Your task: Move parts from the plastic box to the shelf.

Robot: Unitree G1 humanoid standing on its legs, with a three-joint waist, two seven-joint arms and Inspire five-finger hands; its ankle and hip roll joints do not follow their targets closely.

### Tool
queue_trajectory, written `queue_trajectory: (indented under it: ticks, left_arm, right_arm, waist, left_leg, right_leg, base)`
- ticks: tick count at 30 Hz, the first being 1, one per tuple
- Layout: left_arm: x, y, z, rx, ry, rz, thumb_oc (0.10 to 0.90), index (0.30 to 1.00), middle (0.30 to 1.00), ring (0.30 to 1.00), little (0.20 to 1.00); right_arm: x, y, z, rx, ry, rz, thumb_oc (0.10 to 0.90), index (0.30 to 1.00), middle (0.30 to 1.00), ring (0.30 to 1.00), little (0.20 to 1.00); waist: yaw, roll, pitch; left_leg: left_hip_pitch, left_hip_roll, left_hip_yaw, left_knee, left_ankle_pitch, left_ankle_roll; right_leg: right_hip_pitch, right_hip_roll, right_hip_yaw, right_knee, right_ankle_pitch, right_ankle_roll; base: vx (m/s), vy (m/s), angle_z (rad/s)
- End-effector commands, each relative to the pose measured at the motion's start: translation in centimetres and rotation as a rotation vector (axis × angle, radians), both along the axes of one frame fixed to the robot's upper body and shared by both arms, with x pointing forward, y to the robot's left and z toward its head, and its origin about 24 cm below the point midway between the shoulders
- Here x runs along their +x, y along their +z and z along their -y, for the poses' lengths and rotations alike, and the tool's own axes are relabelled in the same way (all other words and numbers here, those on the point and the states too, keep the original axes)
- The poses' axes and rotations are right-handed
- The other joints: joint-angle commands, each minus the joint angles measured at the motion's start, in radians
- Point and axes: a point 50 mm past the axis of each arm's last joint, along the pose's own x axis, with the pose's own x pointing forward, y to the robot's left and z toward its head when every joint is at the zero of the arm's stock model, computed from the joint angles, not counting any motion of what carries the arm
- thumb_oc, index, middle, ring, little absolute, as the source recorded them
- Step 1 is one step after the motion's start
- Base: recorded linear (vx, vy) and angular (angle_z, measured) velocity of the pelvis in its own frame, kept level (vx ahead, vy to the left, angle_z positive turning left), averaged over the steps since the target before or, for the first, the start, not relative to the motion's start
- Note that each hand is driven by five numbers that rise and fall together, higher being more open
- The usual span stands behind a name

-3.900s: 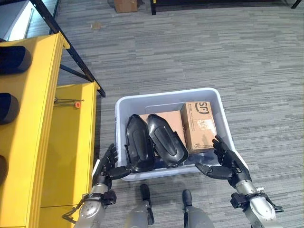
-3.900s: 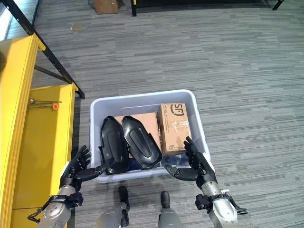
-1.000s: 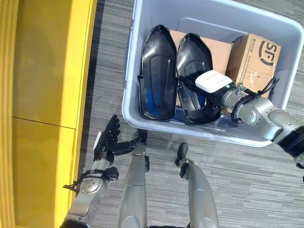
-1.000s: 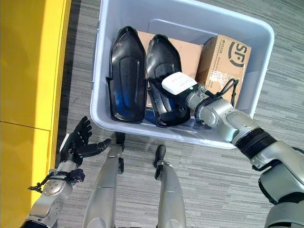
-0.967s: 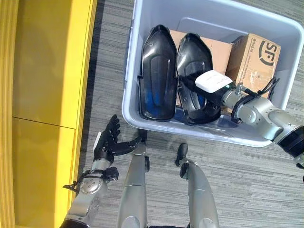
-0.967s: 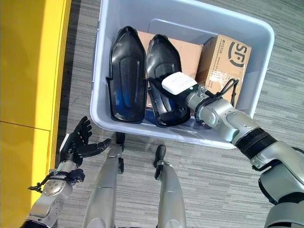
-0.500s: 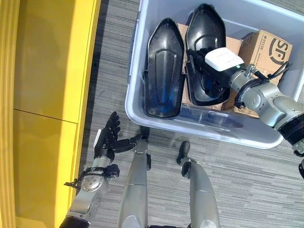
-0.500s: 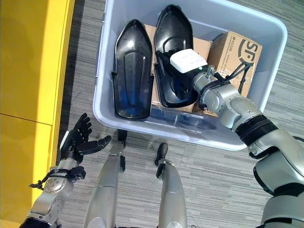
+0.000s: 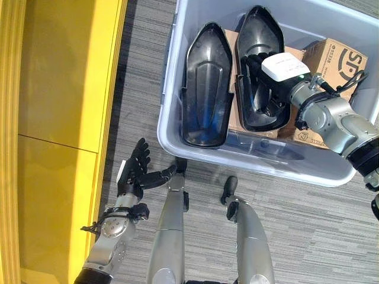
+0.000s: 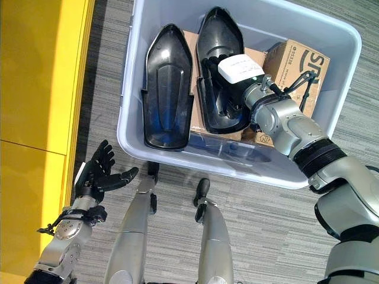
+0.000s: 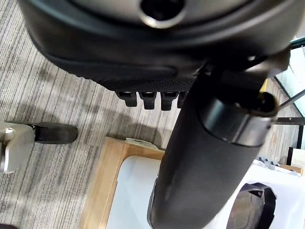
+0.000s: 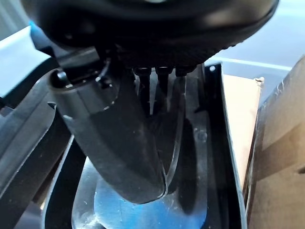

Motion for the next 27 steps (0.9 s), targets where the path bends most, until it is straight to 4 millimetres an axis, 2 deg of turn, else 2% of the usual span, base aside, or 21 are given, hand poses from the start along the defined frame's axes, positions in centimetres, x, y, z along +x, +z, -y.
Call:
queue_trajectory:
  ticks: [1,5,13,21,27]
  left_arm:
    - [-0.3,3.2,0.2,0.001,-0.024,0.171,0.900,1.000,1.000,1.000,1.000]
    - [-0.5,3.2,-0.3,0.022,-0.006,0.161,0.900,1.000,1.000,1.000,1.000]
    - [-0.7,3.5,-0.6,0.048,-0.010,0.160,0.900,1.000,1.000,1.000,1.000]
    - [-1.1,3.5,-0.9,0.045,0.005,0.156,0.900,1.000,1.000,1.000,1.000]
    - [-1.3,3.3,-1.2,0.054,0.021,0.144,0.900,1.000,1.000,1.000,1.000]
  right_arm:
    - [-2.8,5.7,0.9,-0.098,0.039,0.151,0.900,1.000,1.000,1.000,1.000]
    - [-5.3,6.1,0.6,-0.155,0.107,0.165,0.900,1.000,1.000,1.000,1.000]
    - [-8.2,5.4,0.2,-0.267,0.174,0.096,0.900,1.000,1.000,1.000,1.000]
    - [-10.0,4.8,0.2,-0.261,0.220,0.074,0.900,1.000,1.000,1.000,1.000]
    - [-10.5,3.9,0.9,-0.215,0.217,0.060,0.900,1.000,1.000,1.000,1.000]
  waist:
    - [-0.006,-0.004,-0.008]
    - [-0.020,-0.018,-0.008]
    - [-0.039,-0.032,-0.008]
    - [-0.056,-0.039,-0.008]
    - [-0.058,-0.037,-0.008]
  left_leg:
    - [0.006,0.094,-0.028,0.123,-0.116,-0.058]
    - [0.011,0.097,-0.025,0.128,-0.121,-0.059]
    - [0.018,0.102,-0.025,0.134,-0.126,-0.060]
    - [0.024,0.104,-0.021,0.134,-0.128,-0.062]
    - [0.022,0.105,-0.021,0.137,-0.128,-0.062]
  right_leg:
    - [0.153,-0.064,0.028,-0.125,0.067,0.070]
    - [0.157,-0.065,0.030,-0.126,0.070,0.072]
    - [0.170,-0.064,0.031,-0.133,0.074,0.076]
    - [0.174,-0.062,0.035,-0.135,0.072,0.077]
    - [0.175,-0.061,0.034,-0.135,0.070,0.077]
  base:
    - [0.00,0.000,0.00]
    - [0.00,0.000,0.00]
    - [0.00,0.000,0.00]
    - [0.00,0.000,0.00]
    - [0.00,0.000,0.00]
